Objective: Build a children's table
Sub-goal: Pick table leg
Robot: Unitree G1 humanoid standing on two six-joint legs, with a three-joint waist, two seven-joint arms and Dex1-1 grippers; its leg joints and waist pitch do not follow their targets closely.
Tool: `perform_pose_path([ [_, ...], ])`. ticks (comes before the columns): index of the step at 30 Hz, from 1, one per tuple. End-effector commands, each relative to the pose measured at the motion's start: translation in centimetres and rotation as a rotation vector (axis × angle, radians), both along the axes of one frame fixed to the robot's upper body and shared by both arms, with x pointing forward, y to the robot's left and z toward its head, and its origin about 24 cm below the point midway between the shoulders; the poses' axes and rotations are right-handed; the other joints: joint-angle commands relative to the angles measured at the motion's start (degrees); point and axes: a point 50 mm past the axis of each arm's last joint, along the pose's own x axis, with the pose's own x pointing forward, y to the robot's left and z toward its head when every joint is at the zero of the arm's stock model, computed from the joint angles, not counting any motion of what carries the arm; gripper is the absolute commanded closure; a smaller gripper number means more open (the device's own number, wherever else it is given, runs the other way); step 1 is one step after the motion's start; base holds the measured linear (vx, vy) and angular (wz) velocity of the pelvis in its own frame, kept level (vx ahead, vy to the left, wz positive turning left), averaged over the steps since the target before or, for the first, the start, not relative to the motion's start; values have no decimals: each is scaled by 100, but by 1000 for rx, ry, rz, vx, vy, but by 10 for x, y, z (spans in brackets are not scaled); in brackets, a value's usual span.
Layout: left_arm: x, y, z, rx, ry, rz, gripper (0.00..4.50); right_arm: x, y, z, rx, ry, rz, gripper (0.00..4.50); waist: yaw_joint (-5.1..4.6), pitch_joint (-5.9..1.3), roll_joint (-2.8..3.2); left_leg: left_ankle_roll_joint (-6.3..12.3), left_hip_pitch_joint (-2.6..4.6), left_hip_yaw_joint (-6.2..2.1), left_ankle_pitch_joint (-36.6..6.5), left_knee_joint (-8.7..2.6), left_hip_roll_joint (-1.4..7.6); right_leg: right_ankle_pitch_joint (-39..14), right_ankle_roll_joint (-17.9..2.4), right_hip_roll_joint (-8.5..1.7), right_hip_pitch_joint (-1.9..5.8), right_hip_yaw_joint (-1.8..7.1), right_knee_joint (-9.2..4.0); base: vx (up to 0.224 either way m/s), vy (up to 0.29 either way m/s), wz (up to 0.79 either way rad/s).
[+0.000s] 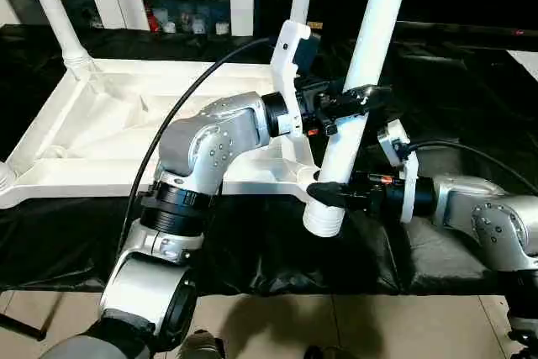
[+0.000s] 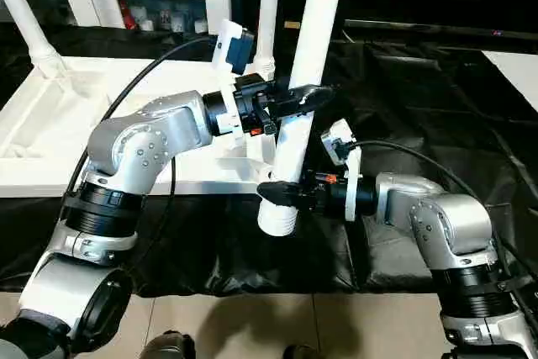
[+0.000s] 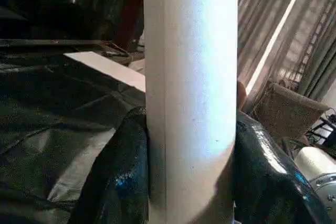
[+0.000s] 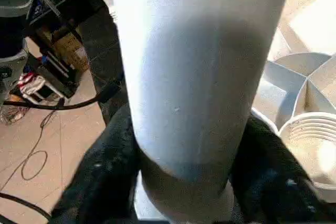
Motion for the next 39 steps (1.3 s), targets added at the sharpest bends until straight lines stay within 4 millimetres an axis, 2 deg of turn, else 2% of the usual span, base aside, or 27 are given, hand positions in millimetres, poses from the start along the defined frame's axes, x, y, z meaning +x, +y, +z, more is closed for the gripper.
perform_pose_path([
  [1,-2,-4,9,-1,-29,-23,270,2,1,3,-1,-12,9,253,37,-603,-115,73,91,39,-1105,-322,6,-1916,-868,-178,387,83,-440,0,0,0],
  [13,-1,-2,11,-12,-31,-20,270,3,3,1,-10,-61,4,262,106,-604,-85,36,107,34,-1170,-322,11,-1965,-839,-179,370,86,-442,0,0,0],
  [14,-1,-2,11,-7,-35,-24,271,3,3,2,1,-53,4,206,116,-606,-72,43,113,32,-1176,-321,14,-1939,-854,-179,367,87,-439,0,0,0],
  [17,-2,-3,10,-3,-38,-32,271,4,3,2,-5,-59,-6,186,128,-610,-68,36,115,31,-1196,-323,17,-1875,-886,-177,368,86,-436,0,0,0],
  [18,-3,-3,10,-2,-40,-39,271,4,3,2,-10,-62,-10,158,129,-608,-62,30,115,27,-1204,-327,18,-1869,-891,-176,368,83,-432,0,0,0],
  [20,-4,-3,10,-1,-41,-50,271,4,3,1,-11,-64,-11,150,129,-607,-69,20,112,29,-1235,-327,12,-1901,-880,-179,373,83,-436,0,0,0],
  [30,-9,-4,11,0,-46,-109,271,6,3,-2,-9,-62,-14,148,134,-606,-74,18,103,28,-1238,-326,11,-1925,-895,-183,374,81,-435,0,0,0],
  [39,-6,-3,11,2,-49,-96,271,2,5,-2,9,-44,29,148,134,-600,-63,3,114,22,-1328,-333,16,-2043,-850,-182,367,79,-449,0,0,0],
])
